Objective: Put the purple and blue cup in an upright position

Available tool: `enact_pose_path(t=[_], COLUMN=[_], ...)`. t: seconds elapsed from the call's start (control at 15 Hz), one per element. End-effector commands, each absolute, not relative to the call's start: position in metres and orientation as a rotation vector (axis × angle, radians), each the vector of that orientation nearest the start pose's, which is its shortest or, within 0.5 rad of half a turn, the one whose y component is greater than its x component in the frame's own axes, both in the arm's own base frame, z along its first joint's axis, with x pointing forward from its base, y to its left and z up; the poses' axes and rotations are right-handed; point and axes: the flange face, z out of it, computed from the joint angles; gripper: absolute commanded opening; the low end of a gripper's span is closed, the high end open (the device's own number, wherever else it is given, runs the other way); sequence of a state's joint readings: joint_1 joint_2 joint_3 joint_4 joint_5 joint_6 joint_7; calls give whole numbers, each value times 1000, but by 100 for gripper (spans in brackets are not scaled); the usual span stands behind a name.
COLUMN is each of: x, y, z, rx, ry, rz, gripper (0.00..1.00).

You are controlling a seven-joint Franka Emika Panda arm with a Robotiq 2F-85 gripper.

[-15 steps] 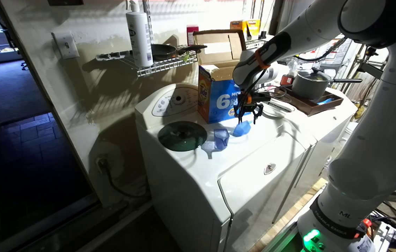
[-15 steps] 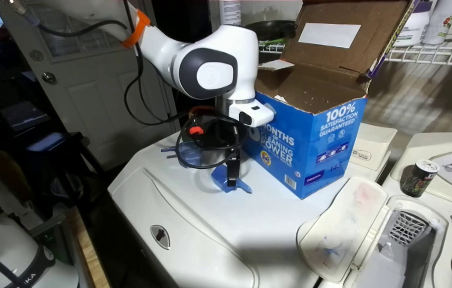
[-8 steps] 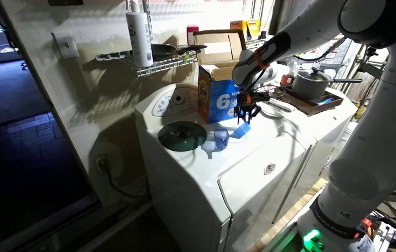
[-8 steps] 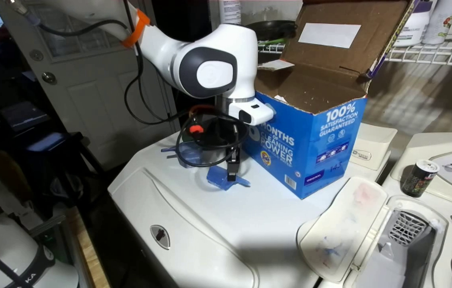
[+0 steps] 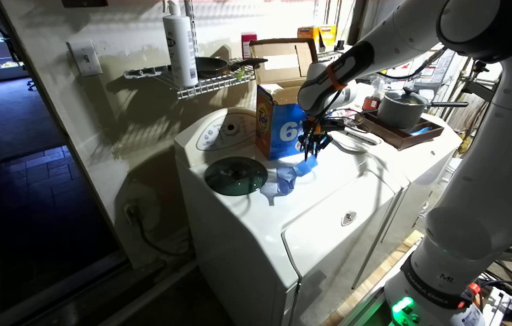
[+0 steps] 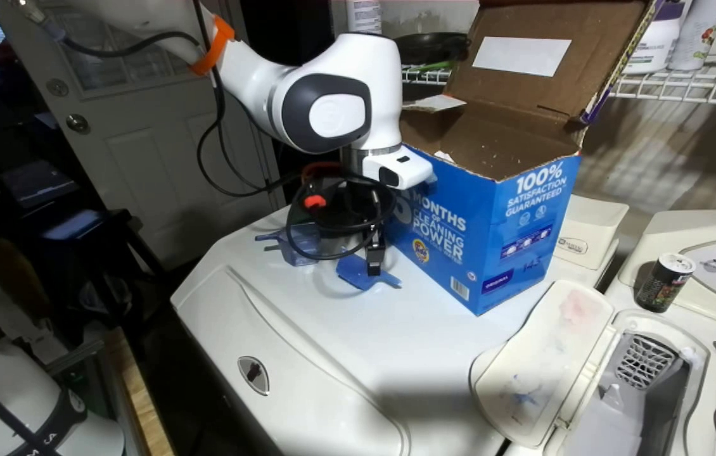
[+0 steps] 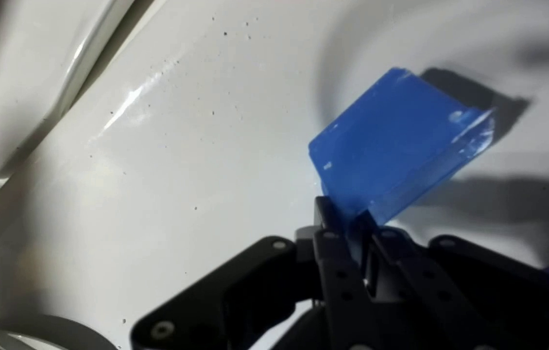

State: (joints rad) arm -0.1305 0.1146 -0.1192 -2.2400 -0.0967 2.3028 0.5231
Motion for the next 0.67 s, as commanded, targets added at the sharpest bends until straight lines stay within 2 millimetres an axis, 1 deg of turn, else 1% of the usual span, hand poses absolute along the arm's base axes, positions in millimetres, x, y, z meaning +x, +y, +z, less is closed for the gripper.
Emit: enact_pose_path(t=[0.0,0.2,0.6], x=[516,517,513], y=[-120,-107,-91], z=[321,320,313], rx=[-3087,-3129,-3172], ry=[995,785,440], rz=[-54,-122,-206], gripper=[3,3,3])
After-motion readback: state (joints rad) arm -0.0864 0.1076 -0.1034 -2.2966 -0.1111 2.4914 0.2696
